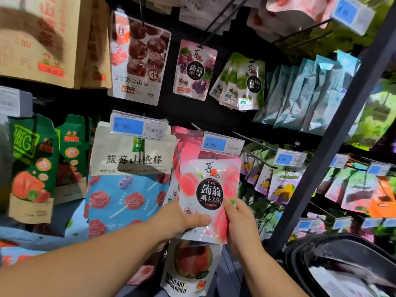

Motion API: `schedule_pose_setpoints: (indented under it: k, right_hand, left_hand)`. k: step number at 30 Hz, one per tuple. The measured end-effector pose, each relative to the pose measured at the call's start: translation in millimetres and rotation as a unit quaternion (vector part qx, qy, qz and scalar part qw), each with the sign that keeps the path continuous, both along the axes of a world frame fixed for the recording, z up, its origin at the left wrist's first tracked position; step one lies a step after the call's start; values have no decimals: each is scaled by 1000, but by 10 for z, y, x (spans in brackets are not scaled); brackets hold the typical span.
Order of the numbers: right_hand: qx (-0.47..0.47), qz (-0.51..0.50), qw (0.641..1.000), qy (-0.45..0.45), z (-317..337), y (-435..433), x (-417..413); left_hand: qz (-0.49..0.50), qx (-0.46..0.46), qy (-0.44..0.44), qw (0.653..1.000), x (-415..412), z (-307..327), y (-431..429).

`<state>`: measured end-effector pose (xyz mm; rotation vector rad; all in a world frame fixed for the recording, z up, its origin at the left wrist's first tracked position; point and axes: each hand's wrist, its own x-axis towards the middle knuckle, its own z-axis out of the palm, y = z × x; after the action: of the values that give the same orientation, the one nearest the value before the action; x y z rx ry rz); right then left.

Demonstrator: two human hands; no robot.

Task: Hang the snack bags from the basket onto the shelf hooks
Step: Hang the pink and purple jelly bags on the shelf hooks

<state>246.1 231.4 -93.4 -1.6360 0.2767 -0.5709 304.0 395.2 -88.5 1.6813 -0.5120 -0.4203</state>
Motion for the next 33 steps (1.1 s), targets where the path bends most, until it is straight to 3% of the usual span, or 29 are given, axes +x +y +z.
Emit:
schedule_pose_setpoints:
  k: [6,17,20,28,33]
  right_hand:
    - [-14,-33,999,6,65,-38,66]
    - [-63,-57,996,20,127,-19,167]
    - [-100,-73,992,28,124,-41,231]
    - [-181,-145,973,14,-71,-157,300]
    - [-134,-33,990,18,-92,-171,253]
  left_hand:
    - [26,12,0,1000,5,13,-81]
    - [57,113,-36,991,102,37,-98]
    - [114,147,-74,980,100,57,-121]
    - [245,124,-200,941,68,79,-141]
    - [196,92,-212,953,153,11,-176]
